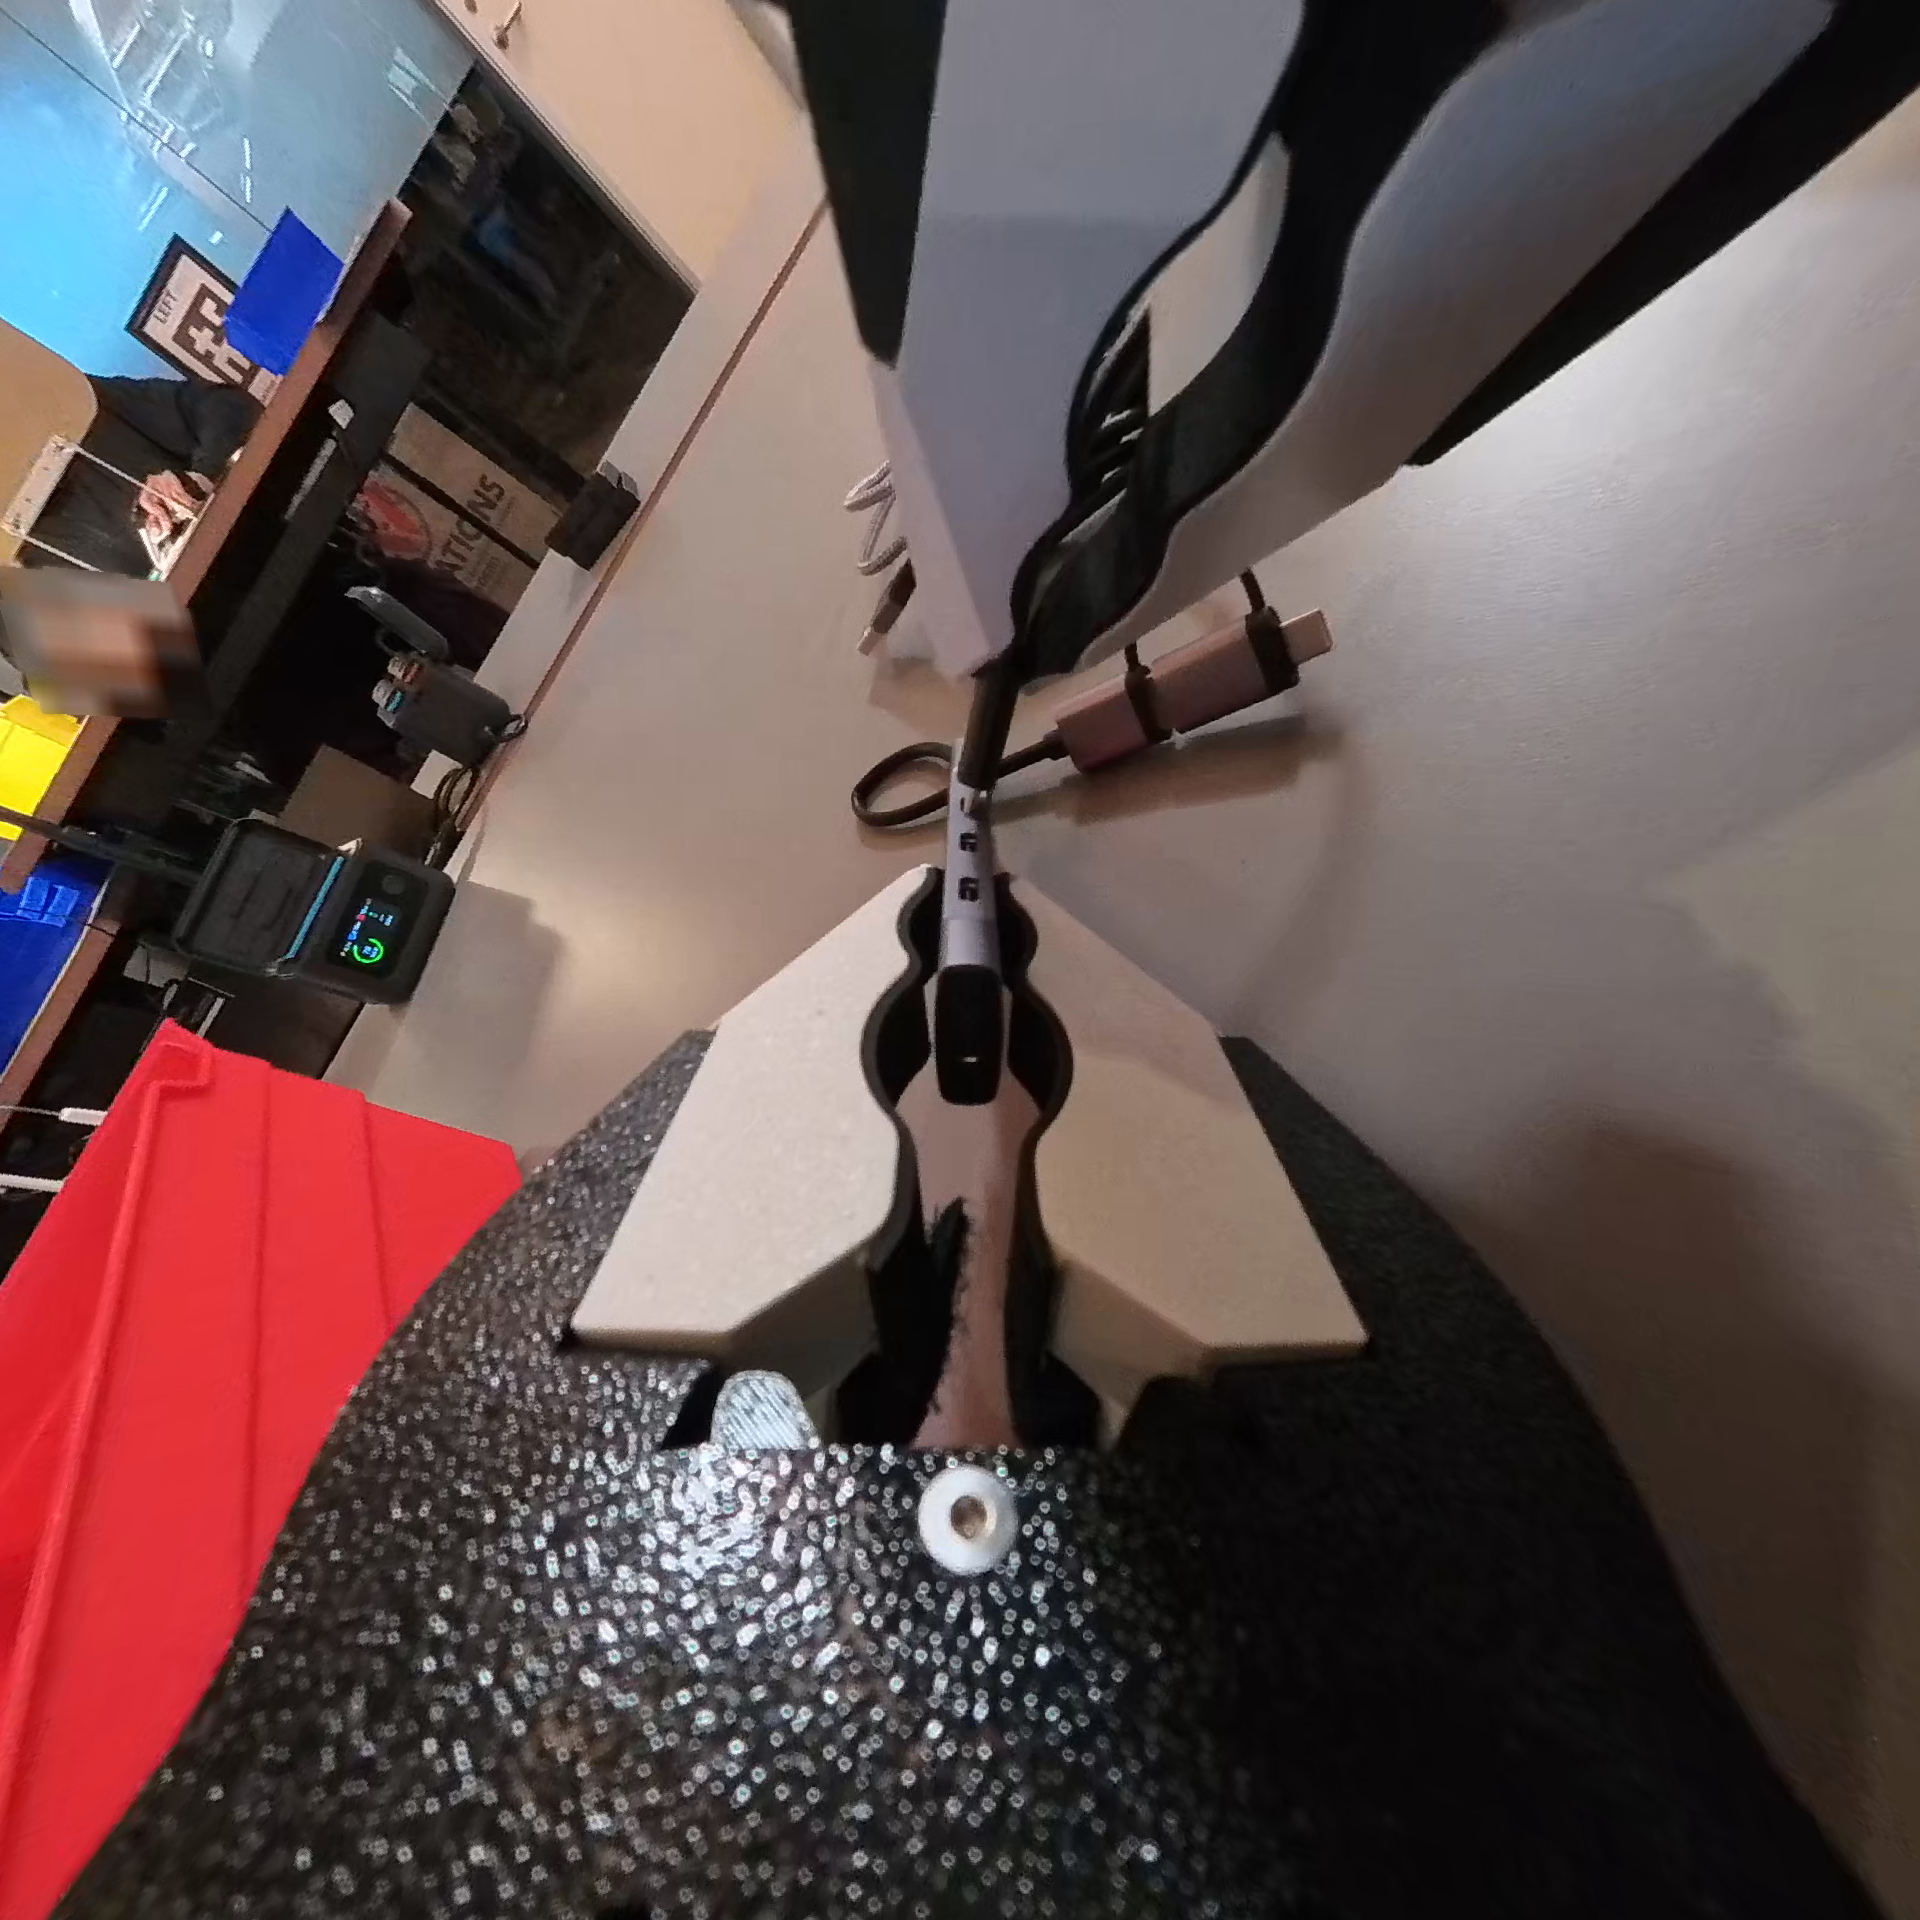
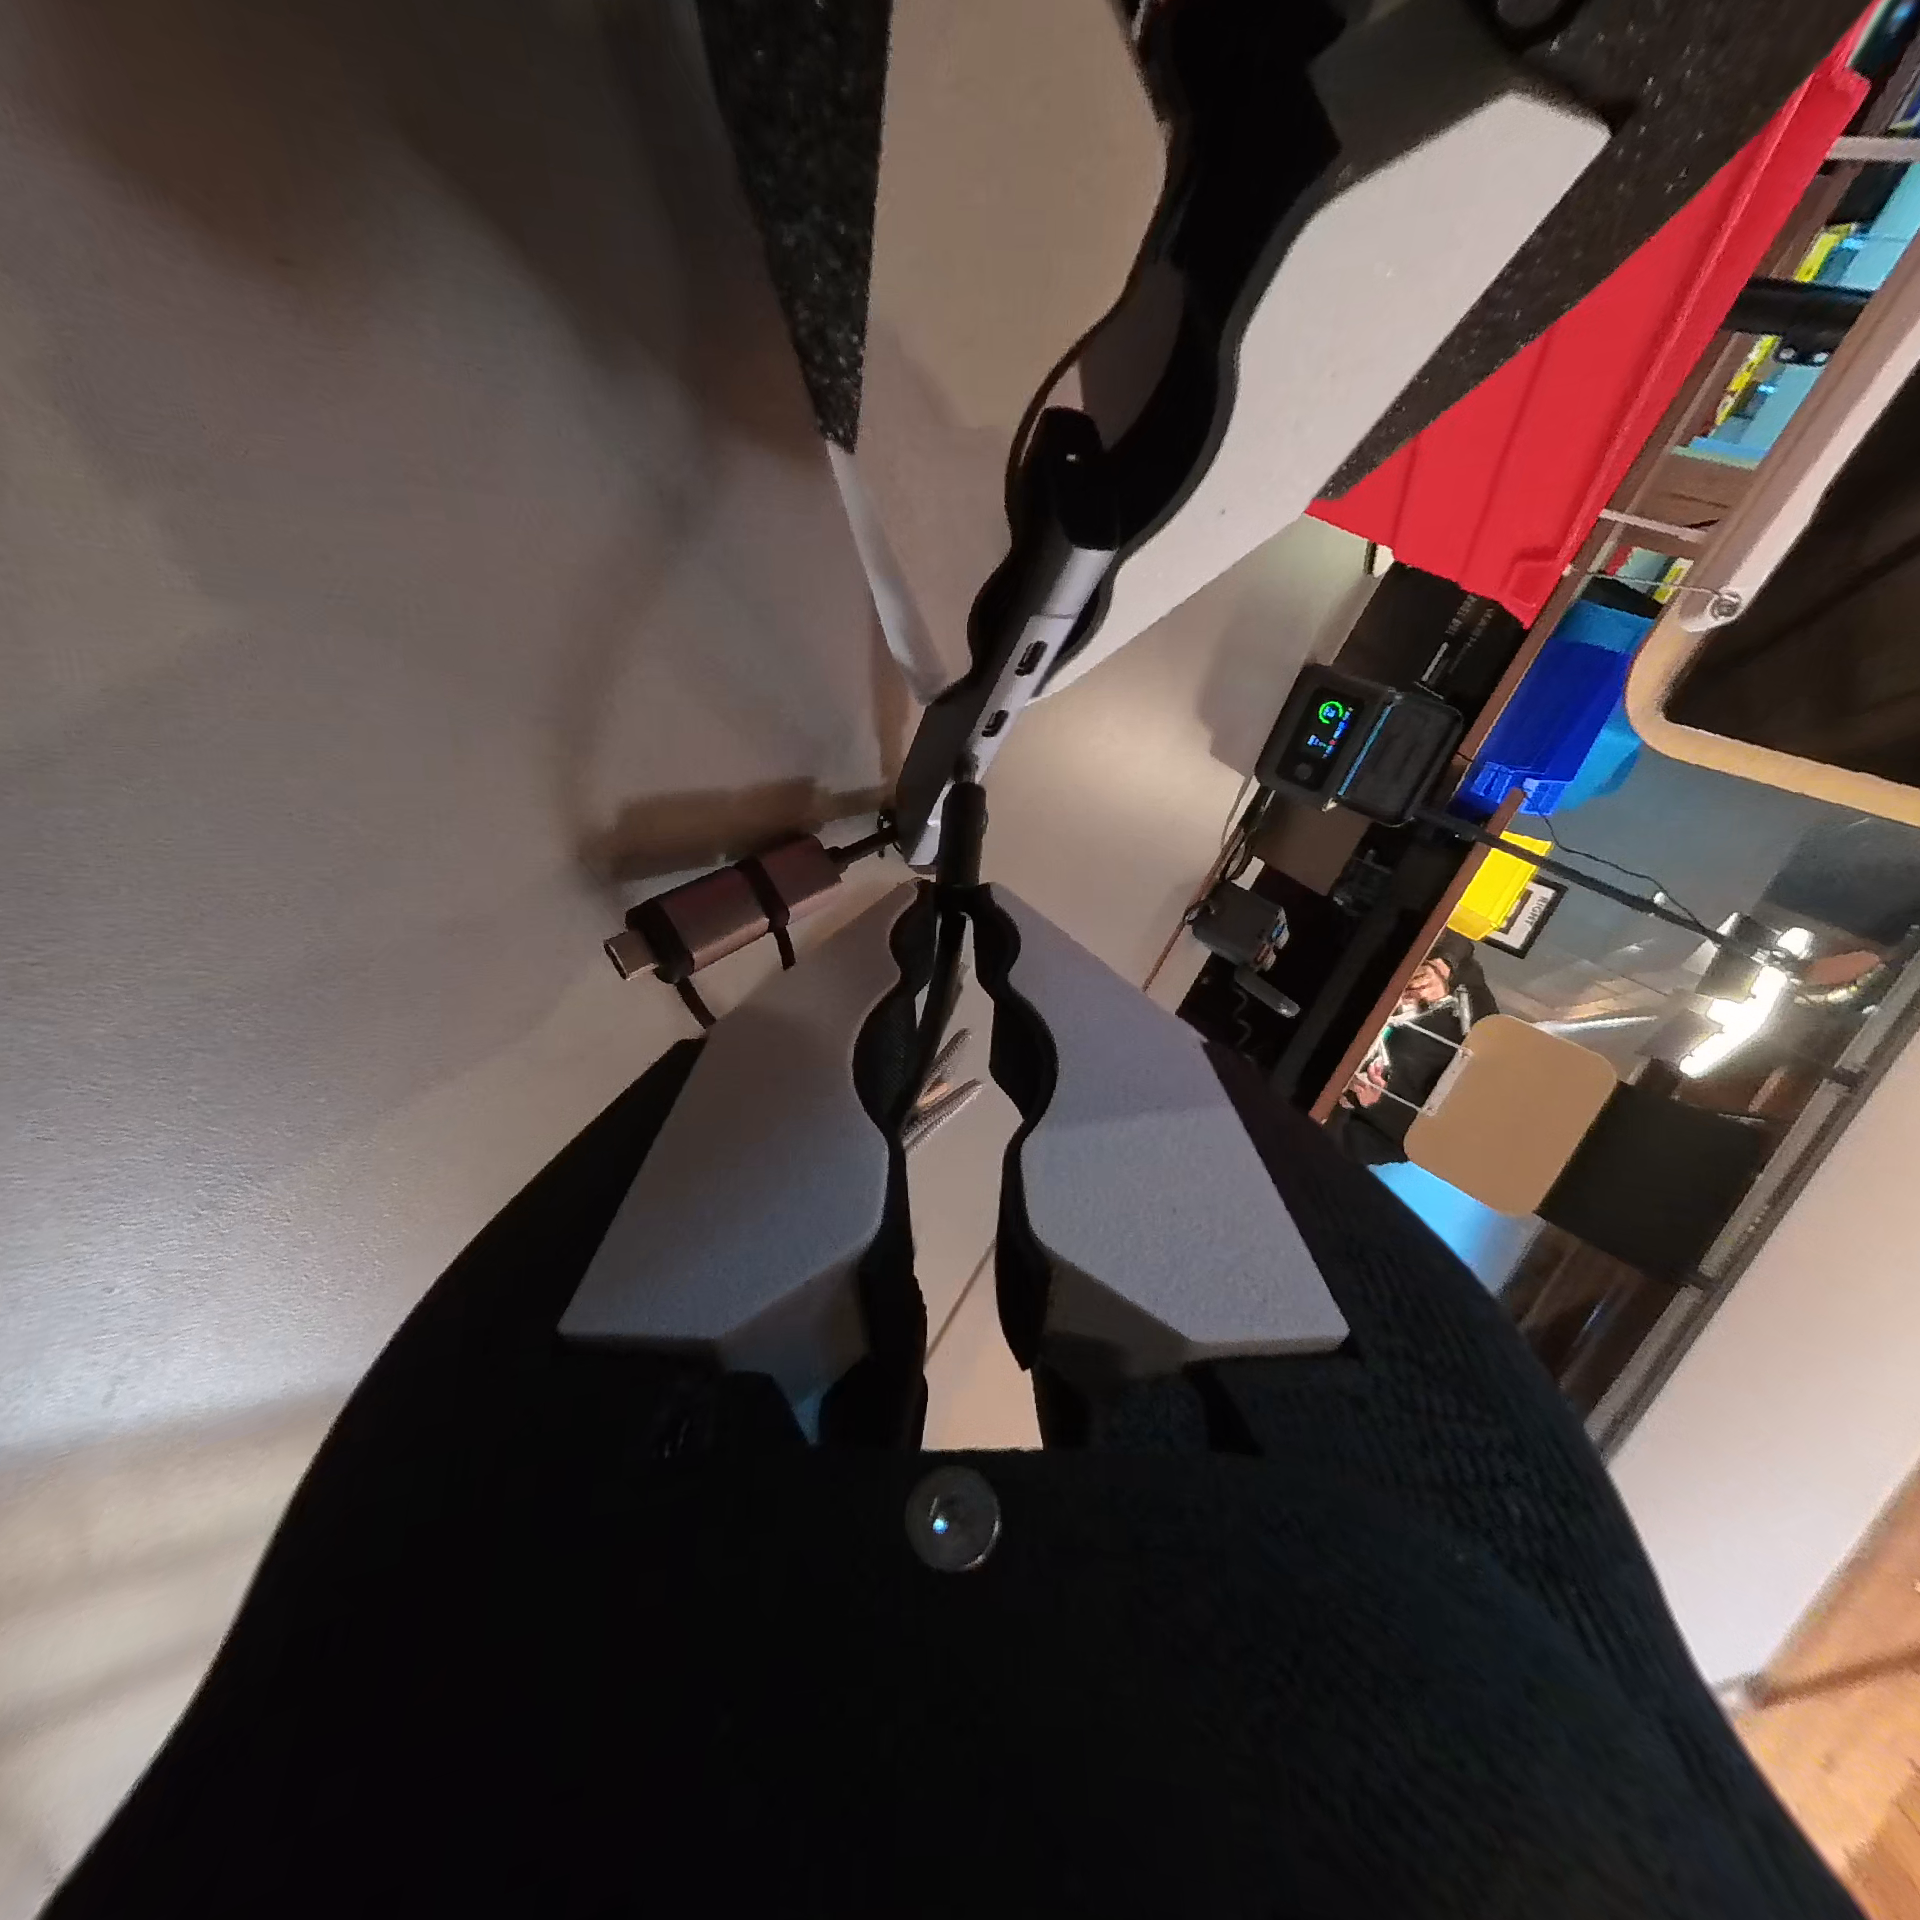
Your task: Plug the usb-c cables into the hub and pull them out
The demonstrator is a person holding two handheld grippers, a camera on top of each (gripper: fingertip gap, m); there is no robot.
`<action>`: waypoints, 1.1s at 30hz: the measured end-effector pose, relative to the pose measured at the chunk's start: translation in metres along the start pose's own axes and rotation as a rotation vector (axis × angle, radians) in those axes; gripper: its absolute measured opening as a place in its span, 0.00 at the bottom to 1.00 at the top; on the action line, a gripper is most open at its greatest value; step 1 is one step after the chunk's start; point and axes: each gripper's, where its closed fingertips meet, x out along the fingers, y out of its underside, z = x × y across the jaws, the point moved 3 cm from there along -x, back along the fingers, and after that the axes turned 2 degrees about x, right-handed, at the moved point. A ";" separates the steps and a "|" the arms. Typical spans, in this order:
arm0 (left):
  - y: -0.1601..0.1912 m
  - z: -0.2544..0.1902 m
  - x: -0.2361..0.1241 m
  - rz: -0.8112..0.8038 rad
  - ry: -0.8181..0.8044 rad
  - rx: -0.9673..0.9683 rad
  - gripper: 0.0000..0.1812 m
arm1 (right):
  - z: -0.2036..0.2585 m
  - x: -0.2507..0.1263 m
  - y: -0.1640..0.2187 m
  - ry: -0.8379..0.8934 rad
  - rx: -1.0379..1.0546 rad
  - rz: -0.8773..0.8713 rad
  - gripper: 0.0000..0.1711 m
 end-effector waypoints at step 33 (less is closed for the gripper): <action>0.009 0.008 -0.002 -0.025 -0.136 0.150 0.04 | -0.007 0.026 0.242 -0.253 1.592 0.333 0.19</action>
